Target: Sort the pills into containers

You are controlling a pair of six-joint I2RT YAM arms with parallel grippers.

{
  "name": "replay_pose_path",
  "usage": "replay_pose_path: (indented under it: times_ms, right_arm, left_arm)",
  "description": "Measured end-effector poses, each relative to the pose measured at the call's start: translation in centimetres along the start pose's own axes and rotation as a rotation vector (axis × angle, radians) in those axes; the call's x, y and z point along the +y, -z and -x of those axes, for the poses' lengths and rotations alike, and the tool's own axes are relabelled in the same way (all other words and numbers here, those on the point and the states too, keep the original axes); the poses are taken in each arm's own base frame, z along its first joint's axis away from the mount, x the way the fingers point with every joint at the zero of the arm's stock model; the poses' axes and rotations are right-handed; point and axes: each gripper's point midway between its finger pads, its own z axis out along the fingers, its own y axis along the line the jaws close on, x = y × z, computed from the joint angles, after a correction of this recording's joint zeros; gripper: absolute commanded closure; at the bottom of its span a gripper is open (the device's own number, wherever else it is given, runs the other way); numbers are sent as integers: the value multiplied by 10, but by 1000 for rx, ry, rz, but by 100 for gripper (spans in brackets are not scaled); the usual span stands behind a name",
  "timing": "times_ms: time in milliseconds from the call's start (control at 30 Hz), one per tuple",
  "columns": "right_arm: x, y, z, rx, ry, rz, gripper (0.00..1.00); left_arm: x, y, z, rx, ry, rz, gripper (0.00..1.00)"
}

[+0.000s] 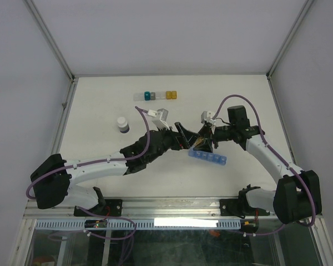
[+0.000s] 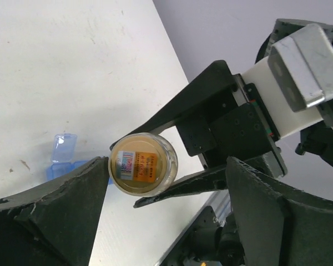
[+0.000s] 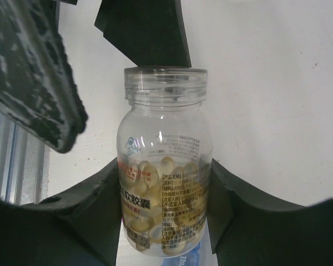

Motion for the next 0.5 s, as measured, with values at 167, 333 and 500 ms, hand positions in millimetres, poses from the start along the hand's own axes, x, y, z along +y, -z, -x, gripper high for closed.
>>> replay_pose_path:
  times_ms: [167,333,500]
  right_arm:
    - [0,0,0,0,0,1,100]
    - [2,0,0,-1,2,8,100]
    - [12,0,-2,-10,24,53,100]
  left_arm:
    - [-2,12,2,-24,-43,-54,2]
    - [13,51,-2,-66,-167,-159,1]
    - [25,97,-18,-91,-474,-438,1]
